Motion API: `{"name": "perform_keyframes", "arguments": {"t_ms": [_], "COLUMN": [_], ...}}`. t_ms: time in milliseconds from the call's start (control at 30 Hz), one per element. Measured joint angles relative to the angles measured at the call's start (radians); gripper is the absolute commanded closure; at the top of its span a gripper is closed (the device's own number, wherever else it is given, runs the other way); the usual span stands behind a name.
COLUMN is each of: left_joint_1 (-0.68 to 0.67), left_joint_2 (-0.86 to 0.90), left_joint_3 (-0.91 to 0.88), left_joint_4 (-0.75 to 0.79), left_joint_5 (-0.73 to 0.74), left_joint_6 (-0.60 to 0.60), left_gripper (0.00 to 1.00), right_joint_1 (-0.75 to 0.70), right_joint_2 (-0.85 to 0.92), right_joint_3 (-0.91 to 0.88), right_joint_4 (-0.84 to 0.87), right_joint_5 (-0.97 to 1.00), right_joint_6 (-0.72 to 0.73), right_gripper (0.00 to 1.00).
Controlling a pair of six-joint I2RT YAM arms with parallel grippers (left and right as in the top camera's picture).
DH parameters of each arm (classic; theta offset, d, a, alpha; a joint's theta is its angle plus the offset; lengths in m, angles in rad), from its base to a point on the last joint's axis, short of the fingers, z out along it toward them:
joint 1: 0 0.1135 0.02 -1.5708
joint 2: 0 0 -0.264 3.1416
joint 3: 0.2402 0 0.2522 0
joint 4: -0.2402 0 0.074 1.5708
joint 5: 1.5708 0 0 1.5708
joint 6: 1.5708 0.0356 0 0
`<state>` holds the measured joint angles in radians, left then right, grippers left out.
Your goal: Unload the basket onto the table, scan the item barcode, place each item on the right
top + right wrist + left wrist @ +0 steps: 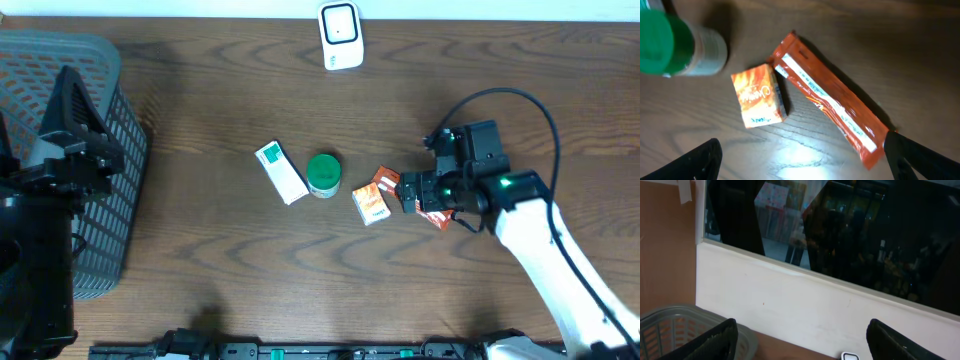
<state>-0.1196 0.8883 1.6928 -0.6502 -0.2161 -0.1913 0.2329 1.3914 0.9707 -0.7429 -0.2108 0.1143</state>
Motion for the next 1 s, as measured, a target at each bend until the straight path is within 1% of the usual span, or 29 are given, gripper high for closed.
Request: {"name": "perform_keyframes", "arguments": {"t_ms": [100,233,333,367,400,567,700,1000], "left_joint_1": [0.0,0.0,0.0,0.0,0.0,0.0,0.0,0.0], "left_joint_2": [0.0,0.0,0.0,0.0,0.0,0.0,0.0,0.0], "left_joint_3": [0.0,0.0,0.0,0.0,0.0,0.0,0.0,0.0], "left_joint_4": [0.002,0.002,0.003,0.003,0.003,0.003,0.003,0.002], "left_joint_5": [0.0,0.0,0.0,0.0,0.0,0.0,0.0,0.0], "left_joint_6": [0.0,0.0,0.0,0.0,0.0,0.0,0.0,0.0], "left_gripper": [0.17,0.18,0.18,0.18,0.18,0.18,0.18,0.17], "right_joint_1": [-0.035,-0.068,-0.073,-0.073,-0.073,-0.073,-0.073,-0.07], "right_joint_2": [0.108,0.266,0.372,0.399,0.437,0.544,0.595,0.594], "right_joint_3": [0.043,0.151,0.254,0.28,0.31,0.322,0.323,0.325], "right_joint_4": [-0.018,-0.05,-0.101,-0.115,-0.136,-0.216,-0.236,-0.231], "right_joint_5": [-0.024,-0.038,-0.064,-0.071,-0.082,-0.096,-0.098,-0.1], "right_joint_6": [-0.089,-0.195,-0.261,-0.28,-0.311,-0.374,-0.391,-0.399], "right_gripper": [0.01,0.02,0.1,0.16,0.2,0.21,0.2,0.2]}}
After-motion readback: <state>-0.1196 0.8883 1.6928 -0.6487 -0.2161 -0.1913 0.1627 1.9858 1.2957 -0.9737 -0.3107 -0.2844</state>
